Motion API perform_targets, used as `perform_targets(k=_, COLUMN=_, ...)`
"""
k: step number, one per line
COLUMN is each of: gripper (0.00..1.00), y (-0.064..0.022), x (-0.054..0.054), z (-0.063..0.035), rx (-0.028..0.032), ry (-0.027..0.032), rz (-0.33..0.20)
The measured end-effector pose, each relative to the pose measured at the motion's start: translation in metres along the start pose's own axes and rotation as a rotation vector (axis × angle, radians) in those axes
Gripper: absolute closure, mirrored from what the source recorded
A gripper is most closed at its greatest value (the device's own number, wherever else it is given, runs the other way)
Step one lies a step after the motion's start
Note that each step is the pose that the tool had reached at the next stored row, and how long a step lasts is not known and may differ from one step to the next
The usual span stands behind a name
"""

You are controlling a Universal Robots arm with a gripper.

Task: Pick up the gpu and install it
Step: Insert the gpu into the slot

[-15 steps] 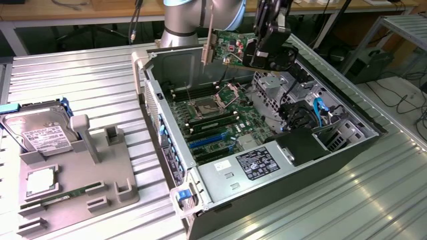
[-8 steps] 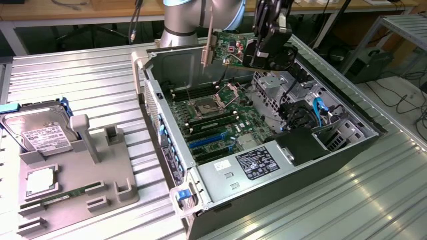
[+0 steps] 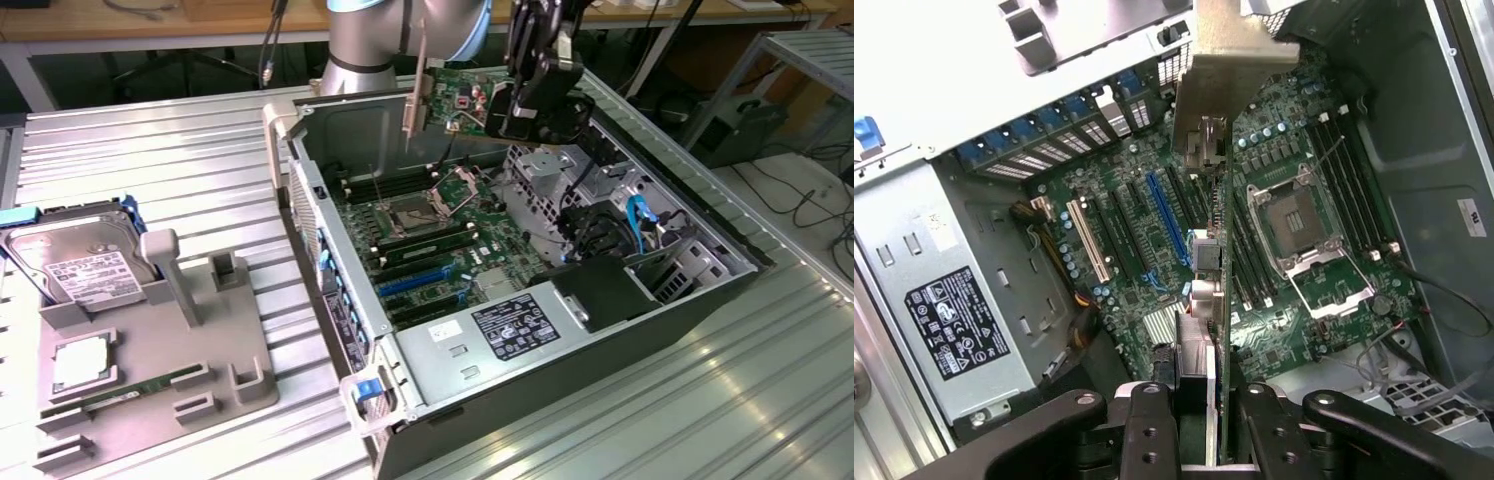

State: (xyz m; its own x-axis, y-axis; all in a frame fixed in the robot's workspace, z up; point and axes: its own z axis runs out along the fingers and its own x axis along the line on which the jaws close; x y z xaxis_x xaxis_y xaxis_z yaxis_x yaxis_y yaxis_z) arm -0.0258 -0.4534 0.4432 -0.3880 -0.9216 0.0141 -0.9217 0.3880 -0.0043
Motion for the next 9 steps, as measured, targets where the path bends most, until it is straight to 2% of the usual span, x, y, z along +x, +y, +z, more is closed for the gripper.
perform_targets(k=9, gripper=0.72, y=0.0, x=0.0, z=0.0005, rx=0.0013, ry=-0.0004, rz=-0.093)
